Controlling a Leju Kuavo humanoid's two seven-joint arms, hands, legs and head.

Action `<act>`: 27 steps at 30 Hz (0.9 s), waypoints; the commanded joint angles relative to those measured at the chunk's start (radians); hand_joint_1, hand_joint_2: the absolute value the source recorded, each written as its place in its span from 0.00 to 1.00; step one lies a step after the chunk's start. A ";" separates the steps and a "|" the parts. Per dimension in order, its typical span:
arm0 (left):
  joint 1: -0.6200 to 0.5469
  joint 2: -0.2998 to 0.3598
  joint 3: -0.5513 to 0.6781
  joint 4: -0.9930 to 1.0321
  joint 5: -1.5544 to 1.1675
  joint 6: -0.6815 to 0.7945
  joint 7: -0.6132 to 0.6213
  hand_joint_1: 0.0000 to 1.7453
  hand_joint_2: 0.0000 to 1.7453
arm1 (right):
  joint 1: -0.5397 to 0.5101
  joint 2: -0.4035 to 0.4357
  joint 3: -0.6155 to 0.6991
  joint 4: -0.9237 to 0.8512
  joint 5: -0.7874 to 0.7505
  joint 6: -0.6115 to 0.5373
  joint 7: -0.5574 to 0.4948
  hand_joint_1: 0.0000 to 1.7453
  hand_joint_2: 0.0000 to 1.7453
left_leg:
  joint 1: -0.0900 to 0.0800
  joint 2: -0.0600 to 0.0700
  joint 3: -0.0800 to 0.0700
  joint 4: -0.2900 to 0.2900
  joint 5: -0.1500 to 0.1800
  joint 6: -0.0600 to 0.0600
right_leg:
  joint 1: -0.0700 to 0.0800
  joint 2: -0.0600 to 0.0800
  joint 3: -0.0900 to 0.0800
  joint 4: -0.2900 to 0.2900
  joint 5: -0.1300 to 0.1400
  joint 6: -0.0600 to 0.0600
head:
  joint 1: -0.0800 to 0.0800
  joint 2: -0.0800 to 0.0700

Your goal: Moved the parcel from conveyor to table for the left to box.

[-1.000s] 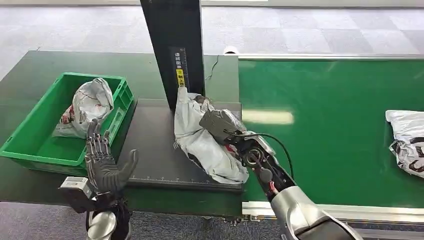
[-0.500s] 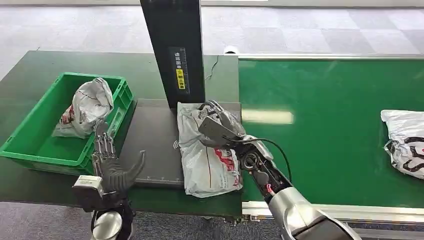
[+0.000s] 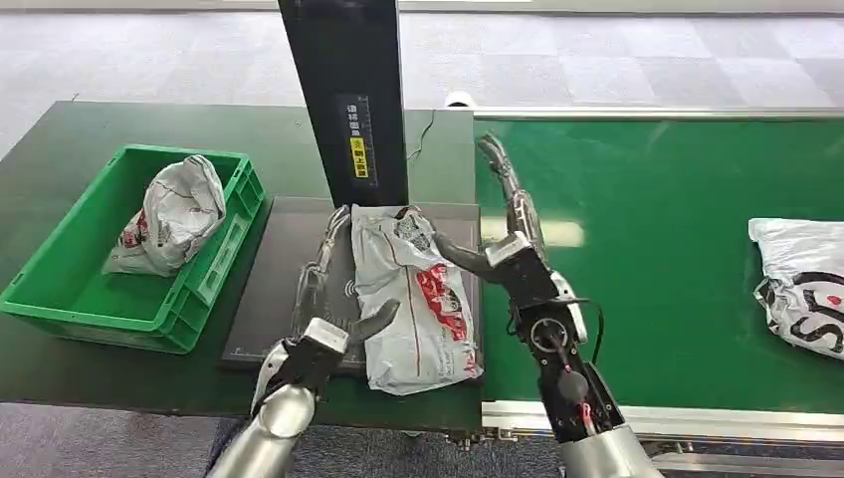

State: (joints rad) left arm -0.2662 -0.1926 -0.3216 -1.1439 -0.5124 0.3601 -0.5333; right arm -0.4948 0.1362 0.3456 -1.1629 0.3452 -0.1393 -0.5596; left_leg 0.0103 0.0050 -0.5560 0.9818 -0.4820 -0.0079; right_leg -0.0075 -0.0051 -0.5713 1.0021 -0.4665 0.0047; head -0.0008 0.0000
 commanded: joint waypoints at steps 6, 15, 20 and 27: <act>-0.344 -0.032 -0.139 0.610 -0.281 0.014 0.118 0.00 1.00 | 0.214 -0.036 -0.046 -0.202 -0.094 0.023 -0.071 0.00 1.00 | 0.000 -0.005 0.001 -0.002 0.002 0.001 | 0.000 -0.005 0.003 -0.003 0.001 0.000 | 0.000 0.000; -0.343 -0.032 -0.138 0.613 -0.280 0.017 0.115 0.00 1.00 | 0.208 -0.036 -0.046 -0.202 -0.093 0.025 -0.069 0.00 1.00 | 0.000 0.000 0.000 -0.001 0.000 0.000 | 0.000 0.000 0.001 0.000 0.000 0.000 | 0.000 0.000; -0.390 -0.040 -0.182 0.697 -0.358 -0.008 0.177 0.00 1.00 | 0.220 -0.014 -0.045 -0.199 -0.111 0.043 -0.065 0.00 1.00 | 0.000 -0.001 0.000 -0.001 0.001 0.000 | 0.000 -0.001 0.001 -0.001 0.000 0.000 | 0.000 0.000; -0.467 -0.061 -0.227 0.857 -0.430 -0.187 0.228 0.00 1.00 | 0.195 0.032 -0.037 -0.143 -0.107 0.094 -0.051 0.00 1.00 | 0.000 0.001 0.000 -0.001 0.000 0.000 | 0.000 0.002 0.000 -0.001 0.001 0.000 | 0.000 0.000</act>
State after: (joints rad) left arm -0.6231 -0.2377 -0.4681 -0.5180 -0.8938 0.2658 -0.3566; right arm -0.2626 0.1366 0.3075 -1.3745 0.2350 -0.0740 -0.6237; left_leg 0.0103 0.0061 -0.5565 0.9815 -0.4820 -0.0079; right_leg -0.0074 -0.0046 -0.5713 1.0022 -0.4665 0.0047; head -0.0011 0.0000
